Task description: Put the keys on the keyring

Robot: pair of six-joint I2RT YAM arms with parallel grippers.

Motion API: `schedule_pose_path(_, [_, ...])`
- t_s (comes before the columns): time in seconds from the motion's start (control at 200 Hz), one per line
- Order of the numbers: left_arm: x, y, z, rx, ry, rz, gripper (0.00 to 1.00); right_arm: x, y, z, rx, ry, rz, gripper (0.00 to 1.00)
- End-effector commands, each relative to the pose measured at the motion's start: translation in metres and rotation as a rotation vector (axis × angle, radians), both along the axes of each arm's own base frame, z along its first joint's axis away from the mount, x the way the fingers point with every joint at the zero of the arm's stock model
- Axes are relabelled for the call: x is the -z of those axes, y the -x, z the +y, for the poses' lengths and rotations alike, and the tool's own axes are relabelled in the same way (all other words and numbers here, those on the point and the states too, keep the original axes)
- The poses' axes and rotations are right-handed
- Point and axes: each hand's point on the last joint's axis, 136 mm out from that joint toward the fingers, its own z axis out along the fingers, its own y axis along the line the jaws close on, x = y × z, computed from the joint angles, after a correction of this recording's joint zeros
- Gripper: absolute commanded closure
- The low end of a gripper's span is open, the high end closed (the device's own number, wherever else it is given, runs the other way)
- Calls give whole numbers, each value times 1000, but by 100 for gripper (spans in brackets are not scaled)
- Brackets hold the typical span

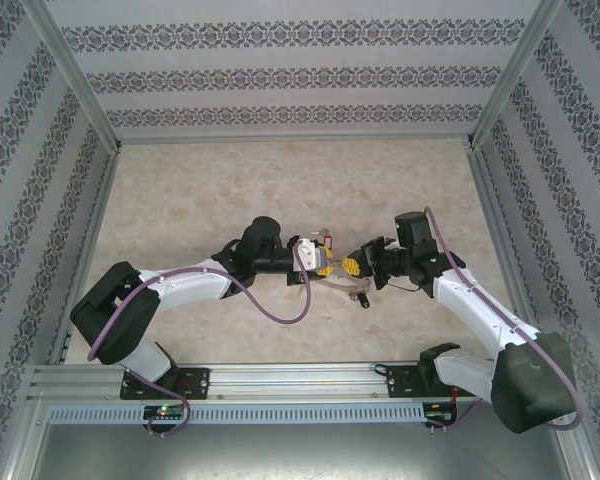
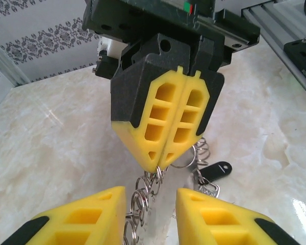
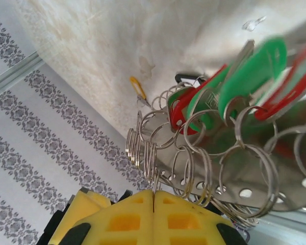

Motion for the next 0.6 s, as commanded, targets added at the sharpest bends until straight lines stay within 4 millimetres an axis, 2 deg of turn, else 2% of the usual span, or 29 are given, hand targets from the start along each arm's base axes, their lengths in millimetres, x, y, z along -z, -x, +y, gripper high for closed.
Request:
schedule_pose_path(0.0, [-1,-4,-9,7,-23,-67,68,-37,-8,6,5,-94,-60,100])
schedule_pose_path(0.205, [3,-3,-17,19,-48,-101,71,-45,-7,6,18,-113,-57,100])
schedule_pose_path(0.365, [9,-11,-19,-28,-58,-125,73,-45,-7,6,22,-113,-59,100])
schedule_pose_path(0.595, [8,-14,-17,-57,-43,-152,82,-41,-5,6,48,-111,-48,100])
